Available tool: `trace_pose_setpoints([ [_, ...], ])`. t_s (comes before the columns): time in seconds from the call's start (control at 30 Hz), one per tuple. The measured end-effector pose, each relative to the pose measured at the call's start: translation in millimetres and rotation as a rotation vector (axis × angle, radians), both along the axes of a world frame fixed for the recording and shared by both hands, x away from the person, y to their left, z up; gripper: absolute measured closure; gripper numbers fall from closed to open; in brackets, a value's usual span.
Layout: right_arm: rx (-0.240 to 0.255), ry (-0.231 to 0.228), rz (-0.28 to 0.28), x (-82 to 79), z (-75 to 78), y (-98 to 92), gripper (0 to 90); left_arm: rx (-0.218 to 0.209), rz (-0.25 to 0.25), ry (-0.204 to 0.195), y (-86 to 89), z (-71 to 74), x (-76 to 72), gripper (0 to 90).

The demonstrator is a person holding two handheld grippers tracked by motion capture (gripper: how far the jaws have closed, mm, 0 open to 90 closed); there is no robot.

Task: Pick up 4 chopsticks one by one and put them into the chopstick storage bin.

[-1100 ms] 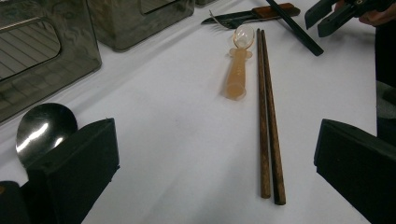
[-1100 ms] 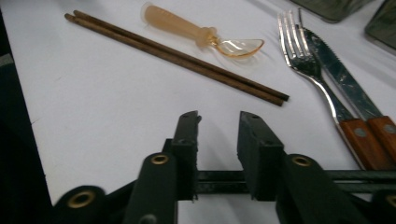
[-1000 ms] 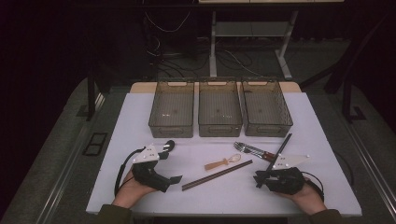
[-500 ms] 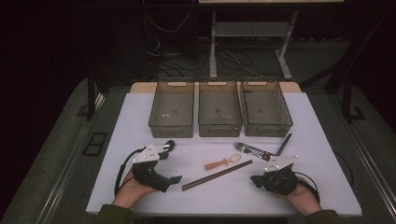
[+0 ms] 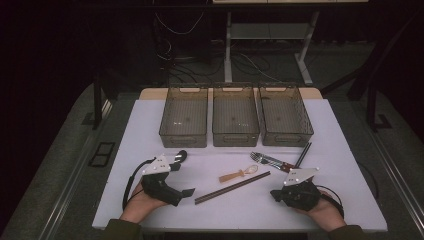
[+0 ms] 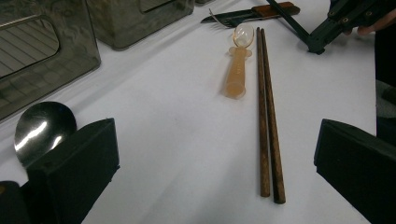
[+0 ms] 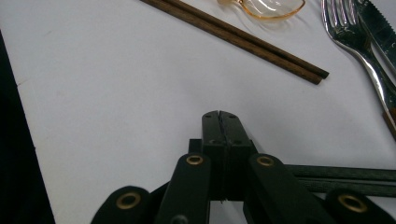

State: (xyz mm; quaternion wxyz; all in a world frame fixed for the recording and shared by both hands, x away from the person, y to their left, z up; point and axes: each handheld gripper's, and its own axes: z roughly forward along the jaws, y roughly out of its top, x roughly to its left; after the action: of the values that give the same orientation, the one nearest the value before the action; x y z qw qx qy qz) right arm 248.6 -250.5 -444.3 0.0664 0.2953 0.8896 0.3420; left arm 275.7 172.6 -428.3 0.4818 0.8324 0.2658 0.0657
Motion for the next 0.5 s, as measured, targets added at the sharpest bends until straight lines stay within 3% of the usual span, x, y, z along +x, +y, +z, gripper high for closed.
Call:
trace_pose_setpoints([
  [0.5,-0.010,0.010,-0.003,-4.4,1.2,-4.8,89.7,-0.001,0.000,0.003,0.0,-0.1,-0.1,0.0],
])
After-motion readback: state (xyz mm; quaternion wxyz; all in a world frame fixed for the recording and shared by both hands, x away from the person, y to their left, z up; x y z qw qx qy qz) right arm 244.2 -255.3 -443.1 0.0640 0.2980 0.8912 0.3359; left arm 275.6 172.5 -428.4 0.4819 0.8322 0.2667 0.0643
